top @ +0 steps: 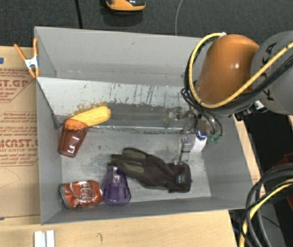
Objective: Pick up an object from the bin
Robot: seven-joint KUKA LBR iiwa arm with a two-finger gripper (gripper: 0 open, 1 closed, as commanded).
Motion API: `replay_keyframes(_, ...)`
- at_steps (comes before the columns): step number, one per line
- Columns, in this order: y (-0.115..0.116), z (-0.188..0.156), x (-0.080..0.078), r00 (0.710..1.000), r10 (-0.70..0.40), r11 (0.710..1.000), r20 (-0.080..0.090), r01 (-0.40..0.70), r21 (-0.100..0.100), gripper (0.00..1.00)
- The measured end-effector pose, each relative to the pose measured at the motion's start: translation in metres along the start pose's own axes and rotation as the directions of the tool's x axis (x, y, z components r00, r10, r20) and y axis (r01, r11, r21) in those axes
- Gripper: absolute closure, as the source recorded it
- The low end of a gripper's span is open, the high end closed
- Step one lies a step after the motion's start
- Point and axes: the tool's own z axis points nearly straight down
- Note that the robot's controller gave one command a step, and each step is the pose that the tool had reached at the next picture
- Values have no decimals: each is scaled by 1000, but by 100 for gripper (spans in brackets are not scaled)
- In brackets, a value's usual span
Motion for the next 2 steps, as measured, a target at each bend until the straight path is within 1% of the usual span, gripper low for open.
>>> replay_keyframes(1,0,-5,-1,1000,0,1000,8,0,0,0)
replay_keyframes(2,2,40,11,1000,-9,1000,15,9,1,0)
